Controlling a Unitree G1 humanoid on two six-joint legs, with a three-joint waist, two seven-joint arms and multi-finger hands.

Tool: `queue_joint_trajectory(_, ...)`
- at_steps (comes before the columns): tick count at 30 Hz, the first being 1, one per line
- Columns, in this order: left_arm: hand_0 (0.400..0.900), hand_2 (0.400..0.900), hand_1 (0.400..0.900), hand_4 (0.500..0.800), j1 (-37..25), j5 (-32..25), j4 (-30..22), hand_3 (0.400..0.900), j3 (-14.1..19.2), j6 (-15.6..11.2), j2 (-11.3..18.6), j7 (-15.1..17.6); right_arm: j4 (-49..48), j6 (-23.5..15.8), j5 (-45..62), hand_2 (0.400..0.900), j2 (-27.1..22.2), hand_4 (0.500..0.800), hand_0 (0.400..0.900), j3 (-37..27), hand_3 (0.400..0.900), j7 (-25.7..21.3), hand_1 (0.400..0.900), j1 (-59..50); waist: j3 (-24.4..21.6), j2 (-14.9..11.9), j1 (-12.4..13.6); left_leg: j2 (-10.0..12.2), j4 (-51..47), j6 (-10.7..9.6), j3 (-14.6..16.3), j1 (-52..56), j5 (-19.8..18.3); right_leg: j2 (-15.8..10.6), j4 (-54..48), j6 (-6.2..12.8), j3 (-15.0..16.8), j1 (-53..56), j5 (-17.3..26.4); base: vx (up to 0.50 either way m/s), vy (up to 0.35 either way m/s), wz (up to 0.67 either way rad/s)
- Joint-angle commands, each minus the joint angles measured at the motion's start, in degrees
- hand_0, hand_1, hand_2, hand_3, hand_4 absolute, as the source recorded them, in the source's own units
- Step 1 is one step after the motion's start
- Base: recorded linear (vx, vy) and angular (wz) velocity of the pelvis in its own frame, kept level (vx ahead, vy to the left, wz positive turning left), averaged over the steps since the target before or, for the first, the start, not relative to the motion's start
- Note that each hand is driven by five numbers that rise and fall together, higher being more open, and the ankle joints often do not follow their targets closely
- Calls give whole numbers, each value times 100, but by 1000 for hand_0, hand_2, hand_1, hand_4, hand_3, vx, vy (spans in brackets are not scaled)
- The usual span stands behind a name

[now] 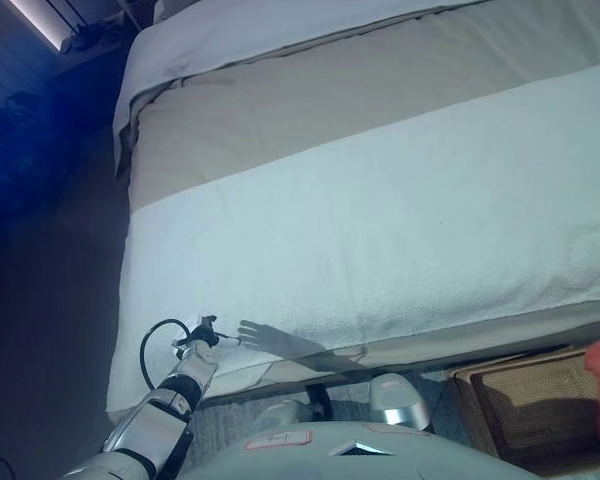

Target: Put the clothes on the bed into the basket.

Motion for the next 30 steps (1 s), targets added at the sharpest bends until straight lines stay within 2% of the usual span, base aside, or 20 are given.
queue_joint_trajectory(1,900,900,900,800,-218,212,252,900,32,13,406,138,353,83,-112,900,-927,800,900,120,900,-252,900,250,-278,-303,-79,-116,30,-199,193,346,-272,24,20,266,-22,276,-362,0,0,0)
queue_joint_trajectory(11,900,900,900,800,-15,16,466,900,109,-8,312,63,271,147,-168,900,-1392,800,900,469,900,-145,900,-365,-262,-225,-51,-119,30,-227,217,300,-234,-1,20,264,-44,219,-353,0,-5,1)
queue_joint_trajectory(15,900,900,900,800,5,8,448,900,134,-18,323,75,156,92,-117,900,-1307,800,900,680,900,-166,900,-558,-246,-211,-17,-124,30,-226,189,291,-229,-12,20,257,-87,234,-363,-2,-9,3)
queue_joint_trajectory(18,900,900,900,800,1,3,443,900,171,-19,332,77,-169,-23,-36,900,-1016,800,900,951,900,-212,900,-676,-233,-211,-3,-125,30,-216,176,288,-227,-10,20,249,-102,243,-362,0,0,0)
queue_joint_trajectory(23,900,900,900,800,-11,5,356,900,297,-6,330,148,-1340,-315,46,900,-154,800,900,1394,900,-382,900,-570,-199,-266,-4,-106,30,-193,216,319,-255,12,20,222,-66,260,-362,-14,-2,-4)
queue_joint_trajectory(25,900,900,900,800,30,-4,276,900,407,-8,322,213,-2156,-491,122,900,264,800,900,1374,900,-515,900,-283,-176,-307,-16,-91,30,-182,223,335,-256,25,20,207,-55,268,-360,-13,-2,-3)
queue_joint_trajectory(26,900,900,900,800,40,-7,253,900,448,19,315,222,-2370,-425,102,900,389,800,900,1272,900,-520,900,-85,-174,-343,-21,-84,30,-178,222,343,-261,30,20,202,-69,277,-371,-37,-9,0)
queue_joint_trajectory(30,900,900,900,800,211,35,66,900,656,2,333,250,-3511,-663,233,900,1278,800,900,1295,900,-653,900,337,-148,-450,31,-59,30,-154,178,373,-261,40,20,182,-126,314,-377,-44,-2,5)
